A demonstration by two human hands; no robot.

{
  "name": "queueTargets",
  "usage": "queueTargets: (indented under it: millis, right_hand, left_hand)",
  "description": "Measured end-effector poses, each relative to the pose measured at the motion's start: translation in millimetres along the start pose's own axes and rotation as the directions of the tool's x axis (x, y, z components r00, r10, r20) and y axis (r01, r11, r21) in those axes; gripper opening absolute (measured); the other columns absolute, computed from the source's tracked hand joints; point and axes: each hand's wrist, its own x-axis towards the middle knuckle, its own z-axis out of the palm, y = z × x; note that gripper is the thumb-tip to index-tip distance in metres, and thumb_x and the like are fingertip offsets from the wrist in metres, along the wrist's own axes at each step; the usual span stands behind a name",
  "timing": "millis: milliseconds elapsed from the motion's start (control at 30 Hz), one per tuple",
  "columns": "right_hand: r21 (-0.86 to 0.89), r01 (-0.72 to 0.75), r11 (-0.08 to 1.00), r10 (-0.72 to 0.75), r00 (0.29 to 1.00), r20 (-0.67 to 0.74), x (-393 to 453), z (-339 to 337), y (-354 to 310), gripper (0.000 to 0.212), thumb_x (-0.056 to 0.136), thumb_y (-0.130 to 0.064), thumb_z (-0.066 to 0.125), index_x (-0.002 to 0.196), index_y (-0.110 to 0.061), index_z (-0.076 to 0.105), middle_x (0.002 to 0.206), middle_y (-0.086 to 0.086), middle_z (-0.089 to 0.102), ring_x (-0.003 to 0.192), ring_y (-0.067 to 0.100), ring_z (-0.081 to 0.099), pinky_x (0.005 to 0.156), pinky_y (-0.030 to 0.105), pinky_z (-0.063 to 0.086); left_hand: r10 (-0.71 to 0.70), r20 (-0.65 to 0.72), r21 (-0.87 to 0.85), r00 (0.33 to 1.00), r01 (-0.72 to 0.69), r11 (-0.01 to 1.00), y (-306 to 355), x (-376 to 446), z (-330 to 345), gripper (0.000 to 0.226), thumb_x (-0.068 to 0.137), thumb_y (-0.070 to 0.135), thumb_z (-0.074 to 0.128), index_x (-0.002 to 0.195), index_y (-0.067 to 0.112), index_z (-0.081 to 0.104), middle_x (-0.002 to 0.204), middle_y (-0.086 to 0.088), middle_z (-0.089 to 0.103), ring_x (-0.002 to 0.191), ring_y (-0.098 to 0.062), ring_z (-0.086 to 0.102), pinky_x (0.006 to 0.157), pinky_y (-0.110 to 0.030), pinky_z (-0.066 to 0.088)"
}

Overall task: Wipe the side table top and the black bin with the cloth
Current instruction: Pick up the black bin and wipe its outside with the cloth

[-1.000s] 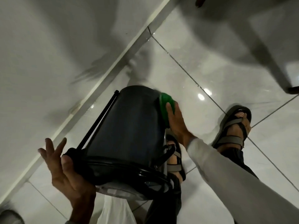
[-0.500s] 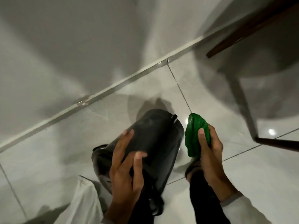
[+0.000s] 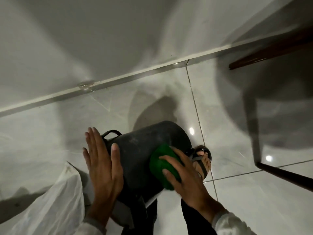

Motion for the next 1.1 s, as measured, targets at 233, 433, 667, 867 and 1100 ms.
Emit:
queueTargets:
  millis: [233, 433, 667, 867, 1100]
  right_hand:
    - [0.252, -0.36, 0.898, 0.424, 0.86, -0.285, 85.9, -13.1, 15.7, 0.035, 0.111, -0.019, 0.05, 0.144, -0.008, 0.057, 0.151, 0.017, 0.054, 0.143, 0.036, 0.05, 0.116, 0.028, 0.035]
    - [0.037, 0.261, 0.965, -0.261, 0.965, 0.022, -14.3, 33.3, -27.5, 0.045, 0.11, -0.055, 0.038, 0.155, -0.052, 0.039, 0.178, -0.005, 0.018, 0.164, 0.012, 0.022, 0.132, 0.02, 0.02]
    - [0.22, -0.36, 0.906, 0.415, 0.855, -0.31, 68.4, -0.7, 43.2, 0.041, 0.112, -0.029, 0.049, 0.15, -0.015, 0.051, 0.14, -0.005, 0.057, 0.139, 0.029, 0.056, 0.099, -0.007, 0.029]
    - [0.264, -0.242, 0.934, 0.302, 0.928, -0.219, 75.9, -14.7, 0.2, 0.038, 0.11, -0.023, 0.055, 0.146, -0.015, 0.059, 0.145, -0.006, 0.051, 0.151, 0.023, 0.045, 0.1, -0.013, 0.022]
    - [0.154, 0.02, 0.988, -0.003, 0.994, -0.111, 36.5, -2.6, 2.1, 0.048, 0.107, -0.058, 0.044, 0.152, -0.043, 0.048, 0.171, -0.002, 0.038, 0.159, 0.011, 0.033, 0.126, 0.016, 0.025]
  left_hand:
    - [-0.062, -0.041, -0.01, 0.997, 0.061, 0.998, -9.9, -35.5, 13.4, 0.068, 0.105, 0.051, 0.013, 0.168, 0.026, 0.006, 0.176, 0.014, 0.007, 0.163, 0.001, -0.001, 0.134, -0.039, -0.01]
    - [-0.133, -0.088, -0.091, 0.987, 0.125, 0.988, -0.6, -24.0, 13.4, 0.066, 0.106, 0.053, 0.007, 0.168, 0.031, 0.006, 0.174, 0.022, 0.006, 0.163, 0.001, 0.002, 0.134, -0.038, -0.009]
    - [-0.409, -0.042, -0.324, 0.912, 0.374, 0.869, 7.3, -28.5, 15.9, 0.053, 0.111, 0.045, 0.027, 0.16, 0.03, 0.038, 0.176, 0.008, 0.023, 0.159, 0.001, 0.01, 0.136, -0.039, 0.009]
    - [-0.117, 0.009, -0.091, 0.993, 0.118, 0.989, 2.1, -18.9, 17.6, 0.061, 0.103, 0.053, 0.013, 0.162, 0.041, 0.025, 0.177, 0.001, 0.021, 0.165, -0.014, 0.012, 0.135, -0.054, 0.011]
    - [0.021, 0.087, 0.15, 0.996, -0.034, 0.988, -7.4, -48.1, 19.6, 0.067, 0.097, 0.075, 0.003, 0.161, 0.054, -0.003, 0.179, -0.006, -0.014, 0.165, -0.024, -0.02, 0.127, -0.069, -0.012]
